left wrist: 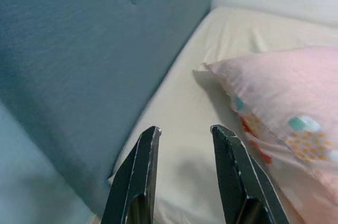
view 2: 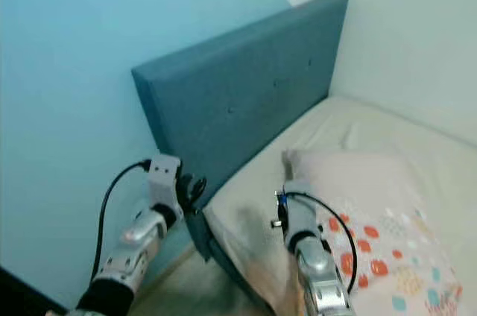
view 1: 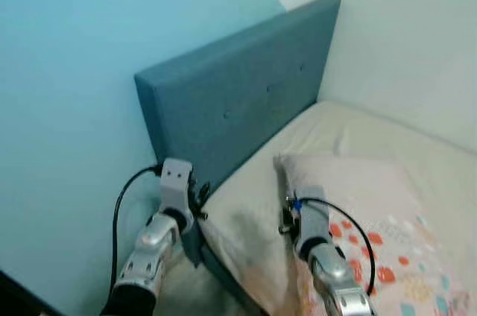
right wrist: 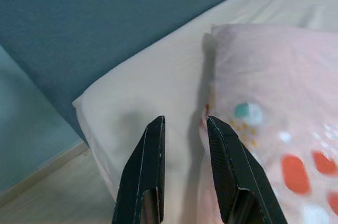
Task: Clean up the room
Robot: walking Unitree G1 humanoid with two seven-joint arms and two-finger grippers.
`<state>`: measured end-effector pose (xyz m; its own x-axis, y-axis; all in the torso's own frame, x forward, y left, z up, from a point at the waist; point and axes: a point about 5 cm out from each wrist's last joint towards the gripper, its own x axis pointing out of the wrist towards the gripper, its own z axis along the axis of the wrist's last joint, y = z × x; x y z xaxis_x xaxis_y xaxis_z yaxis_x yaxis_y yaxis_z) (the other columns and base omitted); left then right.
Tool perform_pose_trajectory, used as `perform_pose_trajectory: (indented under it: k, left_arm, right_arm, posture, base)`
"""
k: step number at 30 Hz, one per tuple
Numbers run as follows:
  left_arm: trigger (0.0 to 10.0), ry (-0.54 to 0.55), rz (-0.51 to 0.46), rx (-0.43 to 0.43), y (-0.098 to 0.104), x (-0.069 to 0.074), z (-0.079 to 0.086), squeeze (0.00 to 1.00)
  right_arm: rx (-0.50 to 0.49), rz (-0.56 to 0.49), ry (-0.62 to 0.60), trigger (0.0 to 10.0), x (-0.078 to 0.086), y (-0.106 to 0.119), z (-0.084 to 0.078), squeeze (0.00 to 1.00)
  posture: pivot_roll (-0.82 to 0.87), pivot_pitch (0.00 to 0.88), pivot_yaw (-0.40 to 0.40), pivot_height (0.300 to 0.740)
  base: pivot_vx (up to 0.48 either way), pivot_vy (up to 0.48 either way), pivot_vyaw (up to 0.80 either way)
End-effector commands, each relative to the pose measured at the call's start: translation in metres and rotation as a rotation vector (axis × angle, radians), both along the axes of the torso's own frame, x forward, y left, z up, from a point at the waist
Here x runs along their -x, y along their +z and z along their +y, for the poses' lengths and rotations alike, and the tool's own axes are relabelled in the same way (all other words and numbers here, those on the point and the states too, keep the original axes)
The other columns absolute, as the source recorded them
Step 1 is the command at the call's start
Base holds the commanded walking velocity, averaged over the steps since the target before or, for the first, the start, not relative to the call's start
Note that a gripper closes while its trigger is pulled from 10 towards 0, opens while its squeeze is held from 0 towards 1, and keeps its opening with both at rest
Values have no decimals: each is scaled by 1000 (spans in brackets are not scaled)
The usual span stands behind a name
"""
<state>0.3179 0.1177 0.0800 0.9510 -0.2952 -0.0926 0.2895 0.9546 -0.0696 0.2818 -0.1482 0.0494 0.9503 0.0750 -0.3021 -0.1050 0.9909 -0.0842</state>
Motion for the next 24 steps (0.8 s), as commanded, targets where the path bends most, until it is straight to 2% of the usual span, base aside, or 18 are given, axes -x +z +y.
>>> perform_pose_trajectory:
  k: [1,14,24]
  left_arm:
    - [10000,-8,12,-17,-6,3,2,0]
    - [10000,-6,8,-20,-5,2,3,0]
    - [10000,-3,10,-27,-5,0,1,0]
  right_arm:
    - [-18,6,-17,10000,2,0,-2,0]
    - [-31,9,-36,10000,3,0,-6,0]
    - [-22,18,-51,10000,2,0,-14,0]
  posture:
    - [-41,0,38,740]
    - [-42,0,40,740]
    - [-45,0,40,740]
  base:
    - [0,0,-800]
    - [0,0,-800]
    - [0,0,-800]
